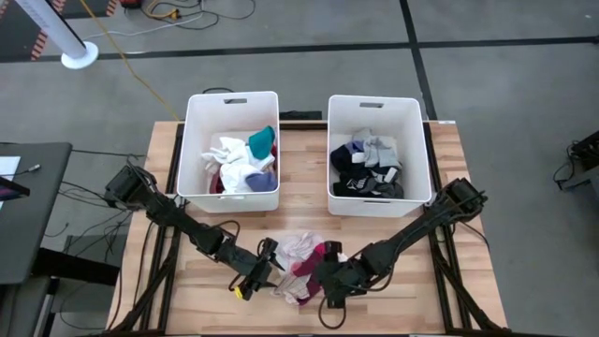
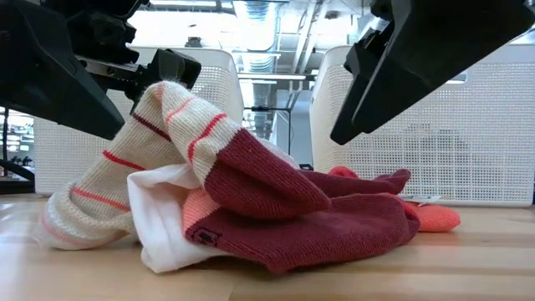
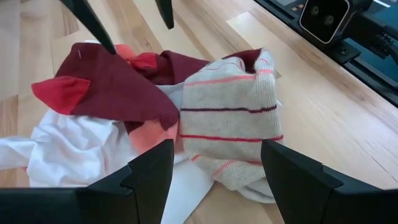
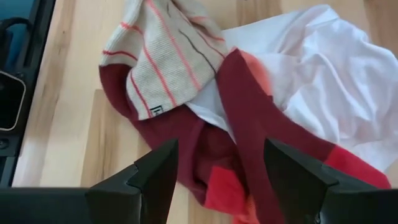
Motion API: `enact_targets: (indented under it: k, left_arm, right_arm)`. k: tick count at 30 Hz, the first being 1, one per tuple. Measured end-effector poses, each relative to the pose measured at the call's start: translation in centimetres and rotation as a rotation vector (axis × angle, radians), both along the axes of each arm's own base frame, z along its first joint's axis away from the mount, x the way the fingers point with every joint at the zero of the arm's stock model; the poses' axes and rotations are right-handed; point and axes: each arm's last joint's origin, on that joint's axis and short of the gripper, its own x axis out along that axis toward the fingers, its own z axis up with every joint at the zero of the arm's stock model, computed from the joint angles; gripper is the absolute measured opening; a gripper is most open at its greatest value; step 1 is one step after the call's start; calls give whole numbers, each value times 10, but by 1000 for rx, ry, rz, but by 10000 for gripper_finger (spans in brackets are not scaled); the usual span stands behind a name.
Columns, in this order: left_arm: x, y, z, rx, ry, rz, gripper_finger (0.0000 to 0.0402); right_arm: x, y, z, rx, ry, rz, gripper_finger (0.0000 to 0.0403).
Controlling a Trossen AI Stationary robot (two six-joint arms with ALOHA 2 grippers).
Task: Sort clothes
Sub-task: Put the brown sock into the left white bin
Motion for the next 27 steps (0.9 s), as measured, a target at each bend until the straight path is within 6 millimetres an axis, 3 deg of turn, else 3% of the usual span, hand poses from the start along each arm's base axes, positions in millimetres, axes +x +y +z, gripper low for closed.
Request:
enact_targets:
  k: [27]
  left_arm:
    - [0,0,0,-1,0,1,235]
  right_arm:
    - [-1,3,0,8,-5,1,254]
